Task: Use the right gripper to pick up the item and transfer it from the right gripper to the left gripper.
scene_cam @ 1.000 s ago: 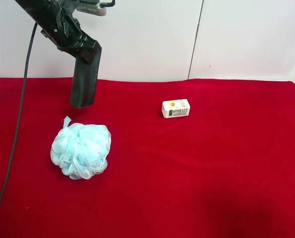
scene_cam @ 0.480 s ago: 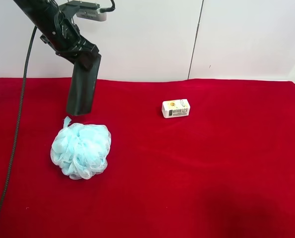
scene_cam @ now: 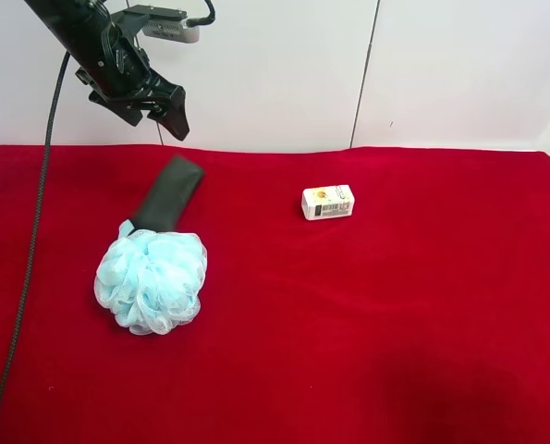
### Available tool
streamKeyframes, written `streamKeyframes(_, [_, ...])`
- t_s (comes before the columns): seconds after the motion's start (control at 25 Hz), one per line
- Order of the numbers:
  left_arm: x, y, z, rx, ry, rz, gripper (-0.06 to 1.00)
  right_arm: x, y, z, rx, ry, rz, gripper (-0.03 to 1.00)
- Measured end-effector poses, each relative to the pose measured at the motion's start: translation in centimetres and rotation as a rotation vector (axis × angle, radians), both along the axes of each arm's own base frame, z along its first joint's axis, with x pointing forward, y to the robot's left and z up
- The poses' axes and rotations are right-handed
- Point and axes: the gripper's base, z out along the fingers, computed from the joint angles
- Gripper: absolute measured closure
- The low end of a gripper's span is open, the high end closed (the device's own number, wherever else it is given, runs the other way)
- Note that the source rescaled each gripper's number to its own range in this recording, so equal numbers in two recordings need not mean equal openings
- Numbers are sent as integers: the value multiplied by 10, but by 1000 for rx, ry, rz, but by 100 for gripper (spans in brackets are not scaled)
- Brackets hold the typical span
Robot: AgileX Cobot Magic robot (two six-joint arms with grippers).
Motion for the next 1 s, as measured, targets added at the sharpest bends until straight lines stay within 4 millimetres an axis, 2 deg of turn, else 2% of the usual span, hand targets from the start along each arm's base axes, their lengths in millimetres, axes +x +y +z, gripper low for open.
streamKeyframes(0.2, [0,0,0,0,0,0,8,0,0,0,0,0,0,-3])
streamKeyframes(0.8, [-4,1,0,19,35,-9,8,0,0,0,0,0,0,-3])
streamKeyframes(0.88, [-9,4,8,39,45,-5,8,0,0,0,0,0,0,-3])
streamKeyframes(1.0, [-24,11,37,47,23,31,8,0,0,0,0,0,0,-3])
